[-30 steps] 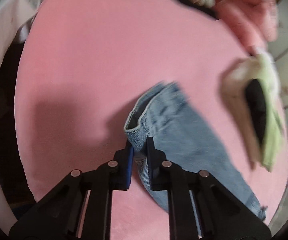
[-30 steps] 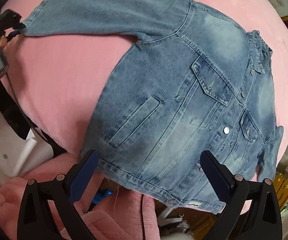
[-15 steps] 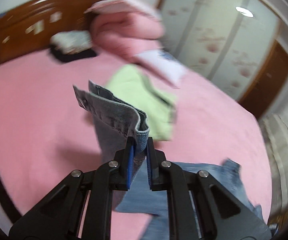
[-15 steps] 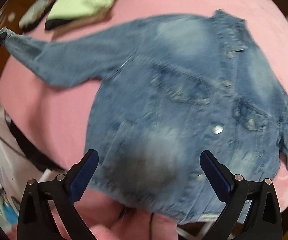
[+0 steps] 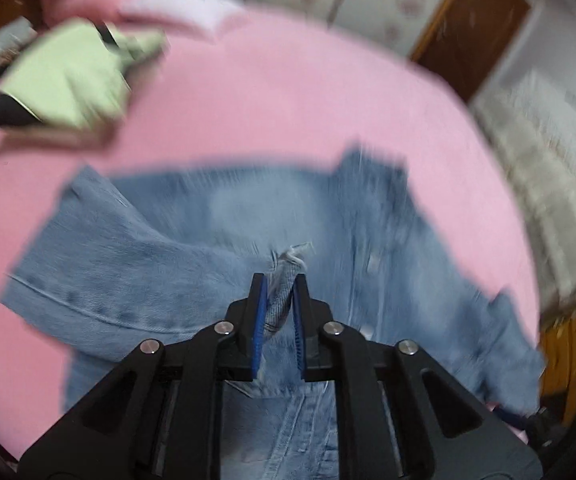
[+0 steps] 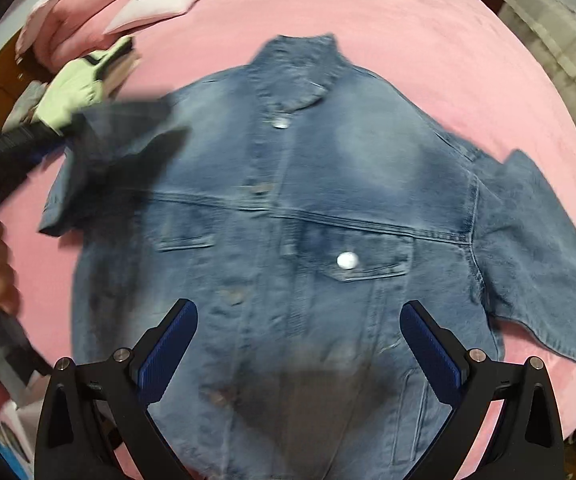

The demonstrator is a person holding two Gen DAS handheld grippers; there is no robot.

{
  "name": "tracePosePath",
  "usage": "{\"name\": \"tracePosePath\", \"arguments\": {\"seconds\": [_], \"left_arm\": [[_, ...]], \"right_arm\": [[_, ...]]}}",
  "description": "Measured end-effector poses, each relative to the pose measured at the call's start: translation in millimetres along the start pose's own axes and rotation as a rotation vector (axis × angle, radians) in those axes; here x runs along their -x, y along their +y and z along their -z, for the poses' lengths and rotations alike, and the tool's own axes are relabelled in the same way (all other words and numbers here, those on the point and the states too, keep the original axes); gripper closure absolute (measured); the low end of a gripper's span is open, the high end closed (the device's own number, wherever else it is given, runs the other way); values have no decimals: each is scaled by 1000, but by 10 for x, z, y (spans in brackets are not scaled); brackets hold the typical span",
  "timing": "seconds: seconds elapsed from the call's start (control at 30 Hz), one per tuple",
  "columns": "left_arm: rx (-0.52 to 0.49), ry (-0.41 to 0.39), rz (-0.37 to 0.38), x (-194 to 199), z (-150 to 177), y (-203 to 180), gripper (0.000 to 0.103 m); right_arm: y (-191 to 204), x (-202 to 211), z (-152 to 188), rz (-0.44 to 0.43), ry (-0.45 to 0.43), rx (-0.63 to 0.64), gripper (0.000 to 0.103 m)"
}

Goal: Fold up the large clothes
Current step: 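Fold the held sleeve across the jacket front with the left tool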

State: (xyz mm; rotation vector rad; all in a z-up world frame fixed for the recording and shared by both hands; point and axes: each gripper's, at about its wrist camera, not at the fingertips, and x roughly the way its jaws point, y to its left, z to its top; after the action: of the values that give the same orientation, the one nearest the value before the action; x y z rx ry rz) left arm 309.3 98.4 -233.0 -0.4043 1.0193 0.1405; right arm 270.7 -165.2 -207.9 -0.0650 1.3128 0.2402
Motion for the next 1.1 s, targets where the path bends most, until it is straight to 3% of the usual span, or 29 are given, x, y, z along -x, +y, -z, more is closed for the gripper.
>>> {"name": "tracePosePath", "arguments": {"seconds": [0.03, 0.07, 0.13, 0.2, 0.27, 0.33, 0.43, 0.53, 0.6, 0.67, 0.73, 0.8, 0.87, 1.03, 1.07, 1.1], "left_arm": [[-23, 134, -2, -344, 61, -87, 77], [-27, 206, 4, -487, 177, -111, 60], [-26, 337, 12, -725, 333, -178, 51], [-22, 304, -4, -596, 424, -101, 49], [-1, 237, -12, -406, 409, 9, 31], [38, 180, -34, -164, 384, 186, 23], [90, 163, -86, 76, 427, 528, 23], [139, 161, -174, 154, 522, 905, 23], [196, 179, -223, 233, 581, 1217, 23], [254, 189, -256, 308, 635, 1466, 23], [307, 183, -273, 394, 675, 1658, 23], [352, 182, -287, 462, 703, 1807, 23], [372, 183, -291, 493, 727, 1886, 23], [353, 186, -292, 493, 747, 1875, 23], [346, 189, -296, 448, 731, 1807, 23], [340, 190, -299, 441, 720, 1773, 23]], "right_arm": [[-93, -89, -1, -4, 6, -16, 0], [-196, -208, -18, -15, 24, -37, 1], [-288, -394, -50, -40, 51, -63, 0], [-287, -518, -119, -83, 62, -90, 0], [-243, -587, -193, -154, 52, -112, 1], [-144, -634, -253, -220, 49, -126, 3], [91, -781, -355, -369, 71, -141, 18], [411, -993, -414, -425, 107, -122, 34], [637, -1127, -450, -409, 128, -78, 43], [843, -1261, -481, -409, 150, -46, 44], [1000, -1352, -501, -391, 153, -27, 45], [1122, -1423, -522, -365, 145, 5, 54], [1229, -1448, -552, -323, 135, 40, 56], [1328, -1521, -687, -284, 108, 89, 78], [1357, -1472, -691, -275, 86, 109, 95], [1334, -1404, -710, -264, 75, 125, 97]]}}
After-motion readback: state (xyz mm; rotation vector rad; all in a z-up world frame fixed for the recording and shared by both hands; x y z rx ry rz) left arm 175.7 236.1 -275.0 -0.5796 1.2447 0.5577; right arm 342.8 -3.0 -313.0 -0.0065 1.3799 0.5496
